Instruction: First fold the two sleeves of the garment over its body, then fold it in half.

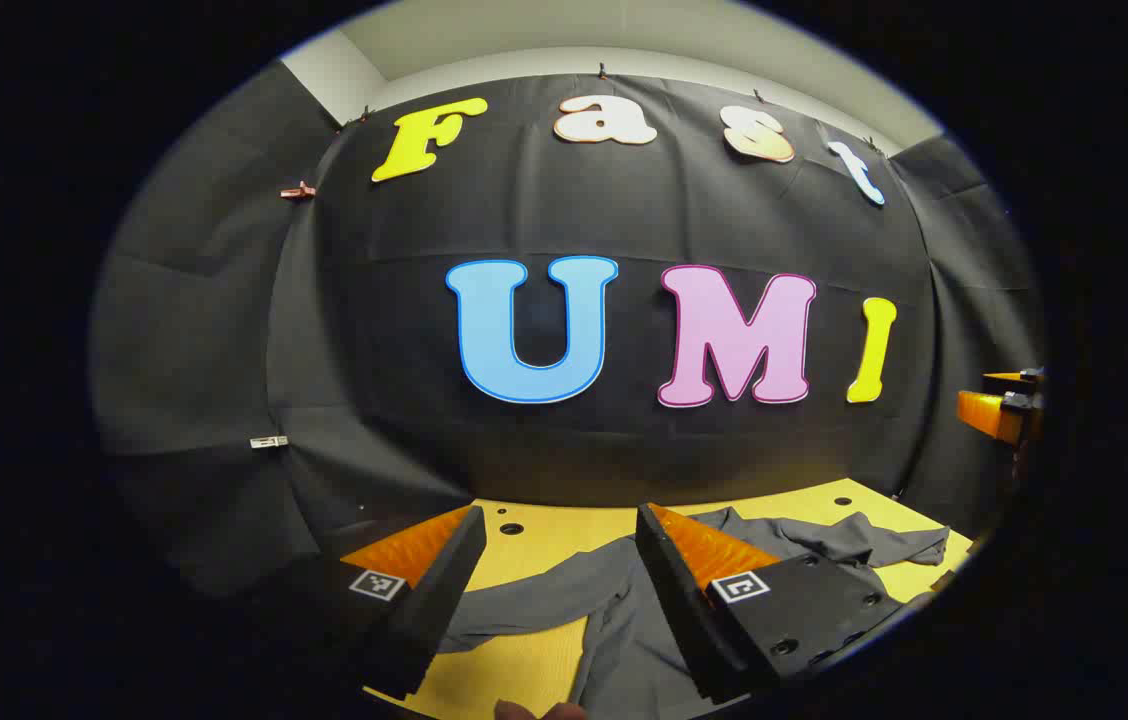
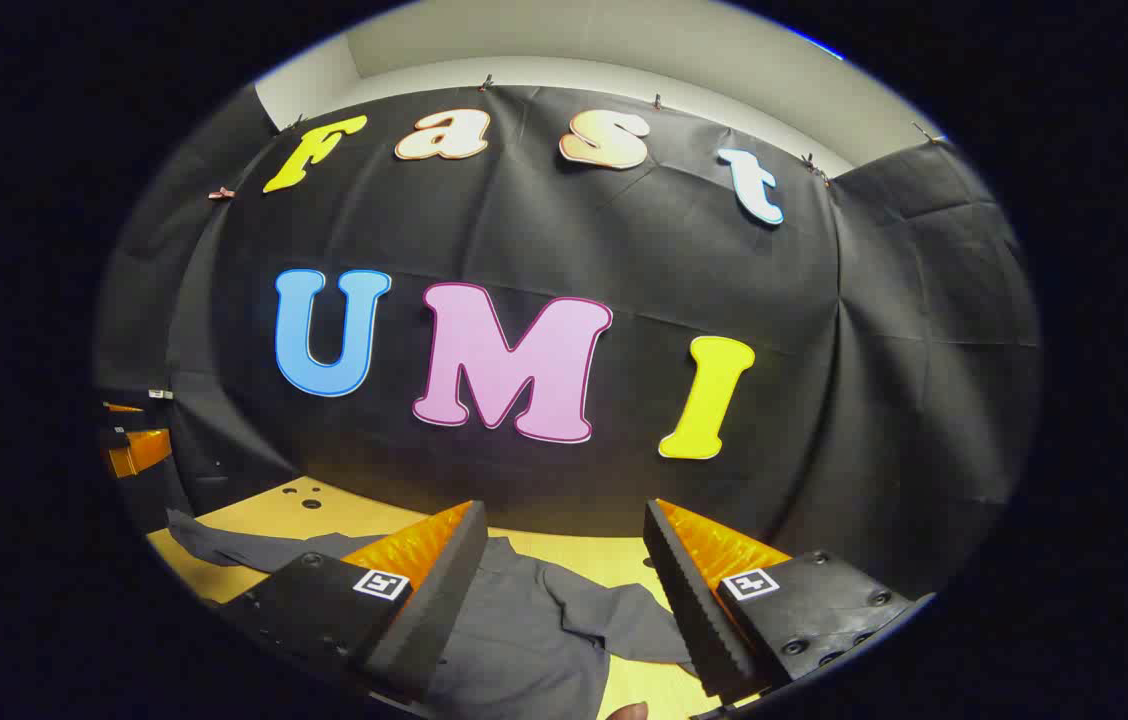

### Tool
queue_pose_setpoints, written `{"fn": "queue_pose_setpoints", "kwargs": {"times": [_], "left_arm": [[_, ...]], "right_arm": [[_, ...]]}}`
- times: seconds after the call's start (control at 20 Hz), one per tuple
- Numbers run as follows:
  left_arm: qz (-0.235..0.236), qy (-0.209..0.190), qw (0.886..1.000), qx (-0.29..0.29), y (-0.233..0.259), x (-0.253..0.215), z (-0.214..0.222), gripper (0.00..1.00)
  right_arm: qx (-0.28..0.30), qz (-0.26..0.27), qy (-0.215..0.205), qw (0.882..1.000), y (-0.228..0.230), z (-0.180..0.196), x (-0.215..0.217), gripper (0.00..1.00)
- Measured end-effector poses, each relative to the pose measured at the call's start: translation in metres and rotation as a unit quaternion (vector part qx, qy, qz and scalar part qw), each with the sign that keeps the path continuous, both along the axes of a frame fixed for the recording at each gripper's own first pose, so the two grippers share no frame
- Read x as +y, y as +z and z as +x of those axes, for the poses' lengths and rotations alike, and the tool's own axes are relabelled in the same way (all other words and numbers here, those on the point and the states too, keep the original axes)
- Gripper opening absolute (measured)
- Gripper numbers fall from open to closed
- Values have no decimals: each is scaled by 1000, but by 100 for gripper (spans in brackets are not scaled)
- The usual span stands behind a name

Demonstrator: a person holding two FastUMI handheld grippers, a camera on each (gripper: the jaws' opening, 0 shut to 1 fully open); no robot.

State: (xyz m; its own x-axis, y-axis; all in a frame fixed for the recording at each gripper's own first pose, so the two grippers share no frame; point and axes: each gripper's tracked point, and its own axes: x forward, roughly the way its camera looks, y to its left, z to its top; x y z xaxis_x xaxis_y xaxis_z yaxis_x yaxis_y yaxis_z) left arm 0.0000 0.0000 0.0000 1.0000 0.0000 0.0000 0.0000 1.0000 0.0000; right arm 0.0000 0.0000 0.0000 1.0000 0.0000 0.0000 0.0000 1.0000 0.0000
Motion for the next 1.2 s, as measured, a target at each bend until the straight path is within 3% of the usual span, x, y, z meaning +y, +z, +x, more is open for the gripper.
{"fn": "queue_pose_setpoints", "kwargs": {"times": [0.7,1.2], "left_arm": [[8,-6,1000,2,-3,-60,4,95],[18,-16,1000,16,-11,-123,13,95]], "right_arm": [[11,9,-8,1000,-13,13,-55,98],[82,14,-42,996,-85,33,-157,98]]}}
